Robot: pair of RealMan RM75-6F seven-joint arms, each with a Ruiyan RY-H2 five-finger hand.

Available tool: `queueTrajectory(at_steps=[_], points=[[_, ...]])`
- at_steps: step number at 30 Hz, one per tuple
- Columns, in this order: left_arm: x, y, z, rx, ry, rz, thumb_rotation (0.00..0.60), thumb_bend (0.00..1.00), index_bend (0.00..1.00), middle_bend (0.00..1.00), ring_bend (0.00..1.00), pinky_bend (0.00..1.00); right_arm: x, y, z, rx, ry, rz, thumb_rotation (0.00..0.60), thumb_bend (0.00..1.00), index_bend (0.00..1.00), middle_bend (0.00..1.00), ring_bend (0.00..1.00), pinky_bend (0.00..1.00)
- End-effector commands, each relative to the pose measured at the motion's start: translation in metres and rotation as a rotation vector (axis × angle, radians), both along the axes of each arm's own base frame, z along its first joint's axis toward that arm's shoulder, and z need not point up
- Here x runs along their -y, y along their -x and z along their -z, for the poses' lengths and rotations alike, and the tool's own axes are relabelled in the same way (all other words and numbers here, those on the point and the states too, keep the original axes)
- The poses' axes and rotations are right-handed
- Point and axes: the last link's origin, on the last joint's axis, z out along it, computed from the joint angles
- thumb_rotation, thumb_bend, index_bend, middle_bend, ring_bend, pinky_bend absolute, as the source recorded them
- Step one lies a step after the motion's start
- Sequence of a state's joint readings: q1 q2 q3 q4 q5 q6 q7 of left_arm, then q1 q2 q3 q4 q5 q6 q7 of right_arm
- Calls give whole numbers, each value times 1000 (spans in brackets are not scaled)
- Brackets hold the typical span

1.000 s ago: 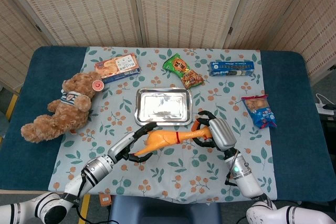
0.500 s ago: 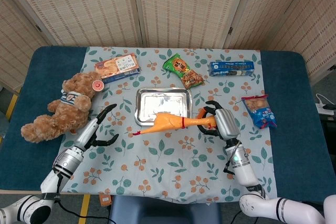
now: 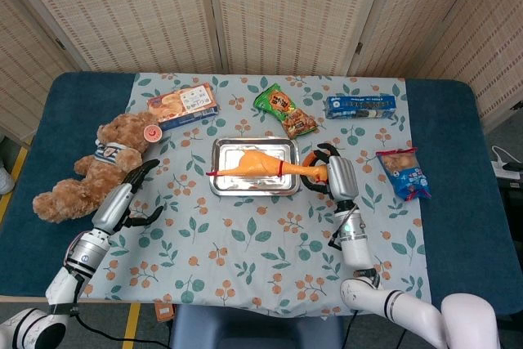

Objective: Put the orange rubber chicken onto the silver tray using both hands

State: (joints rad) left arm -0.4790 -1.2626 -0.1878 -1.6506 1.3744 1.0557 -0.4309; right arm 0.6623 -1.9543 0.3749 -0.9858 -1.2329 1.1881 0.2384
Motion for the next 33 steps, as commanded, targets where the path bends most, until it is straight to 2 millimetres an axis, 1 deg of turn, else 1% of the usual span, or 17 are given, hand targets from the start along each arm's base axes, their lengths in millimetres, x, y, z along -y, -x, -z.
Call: queueTrajectory(at_steps=[1,7,9,10,12,13,14,16,17,19,20,21,23,25,26,29,33], points=[[-4,5,-2,3,-3,-17,600,373,0,0,0,9,11,-12,28,54,-19,12,600,326,858,595,612,710],[-9,11,-3,15,-4,-36,600,379,0,0,0,9,17,-11,49,54,-42,25,600,326,861,597,612,710],[-9,12,-3,20,0,-40,600,379,0,0,0,9,18,-8,54,29,-61,29,600,325,849,597,608,709],[-9,12,-2,23,3,-41,600,379,0,0,0,9,19,-7,56,17,-72,25,600,322,826,597,597,698],[-9,12,-2,28,11,-43,600,379,0,0,0,9,20,-4,58,-28,-106,8,600,318,712,567,520,605],[-8,12,-2,29,15,-43,600,378,0,0,0,9,20,-3,59,-43,-120,-1,600,317,621,516,451,524],[-8,11,-1,31,18,-43,600,378,0,0,0,8,20,-2,59,-54,-131,-7,600,317,499,429,358,430],[-7,10,-1,34,23,-41,600,379,0,0,0,9,21,1,56,-88,-151,-24,600,317,323,295,228,326],[-7,10,-1,34,23,-39,600,379,0,0,0,9,21,3,54,-106,-155,-29,600,317,235,232,169,280],[-6,9,-1,36,22,-36,600,379,0,0,0,9,21,6,48,-147,-156,-44,600,300,99,127,86,213],[-6,8,-2,37,22,-36,600,379,0,0,0,9,20,8,43,-168,-156,-53,600,280,44,80,52,186],[-5,8,-1,38,24,-37,600,378,0,0,0,9,20,8,40,-179,-155,-59,600,259,17,48,28,166],[-5,8,-1,39,28,-39,600,378,0,0,0,9,17,9,33,-196,-154,-74,600,215,0,7,2,113],[-4,7,-1,44,32,-41,600,379,0,0,0,9,15,10,23,-216,-141,-86,600,190,0,0,0,73],[-4,7,0,47,37,-43,600,378,0,0,0,9,12,11,15,-230,-129,-93,600,176,0,0,0,58],[-2,5,-1,53,41,-41,600,378,0,0,0,9,5,12,-1,-244,-126,-111,600,152,0,0,0,19],[4,3,-5,37,33,-27,600,382,0,0,0,10,-14,15,-33,-295,-91,-160,600,134,0,0,0,0]])
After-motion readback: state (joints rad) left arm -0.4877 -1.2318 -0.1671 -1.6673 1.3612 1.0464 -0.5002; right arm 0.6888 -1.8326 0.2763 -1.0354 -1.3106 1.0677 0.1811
